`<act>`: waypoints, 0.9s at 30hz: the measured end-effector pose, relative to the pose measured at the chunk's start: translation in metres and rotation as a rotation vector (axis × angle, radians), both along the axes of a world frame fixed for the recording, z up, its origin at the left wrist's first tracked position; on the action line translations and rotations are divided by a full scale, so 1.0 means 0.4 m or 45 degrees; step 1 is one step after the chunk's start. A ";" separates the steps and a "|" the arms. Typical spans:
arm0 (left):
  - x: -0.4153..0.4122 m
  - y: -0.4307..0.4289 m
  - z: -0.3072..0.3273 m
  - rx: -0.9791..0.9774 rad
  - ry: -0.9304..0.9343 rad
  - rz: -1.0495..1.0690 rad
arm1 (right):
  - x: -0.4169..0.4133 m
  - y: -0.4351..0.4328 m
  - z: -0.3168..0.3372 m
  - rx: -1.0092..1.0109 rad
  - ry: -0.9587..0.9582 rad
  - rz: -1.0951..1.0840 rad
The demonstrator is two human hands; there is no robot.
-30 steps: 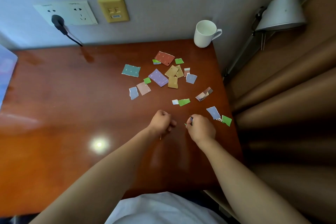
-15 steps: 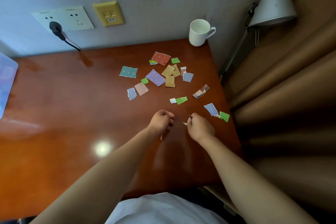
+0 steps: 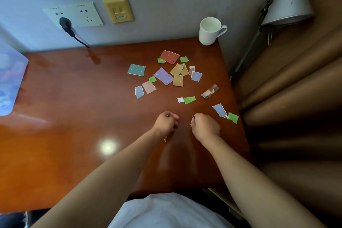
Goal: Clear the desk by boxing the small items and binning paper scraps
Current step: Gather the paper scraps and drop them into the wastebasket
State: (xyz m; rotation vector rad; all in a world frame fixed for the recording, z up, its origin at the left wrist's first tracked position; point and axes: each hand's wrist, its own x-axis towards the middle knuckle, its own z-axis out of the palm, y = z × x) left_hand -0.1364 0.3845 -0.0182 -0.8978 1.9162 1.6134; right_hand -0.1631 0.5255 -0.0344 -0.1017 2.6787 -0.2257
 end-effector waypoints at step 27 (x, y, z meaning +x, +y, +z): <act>0.004 0.093 -0.047 -0.276 0.121 -0.468 | 0.024 0.100 0.009 -0.841 -0.252 -0.591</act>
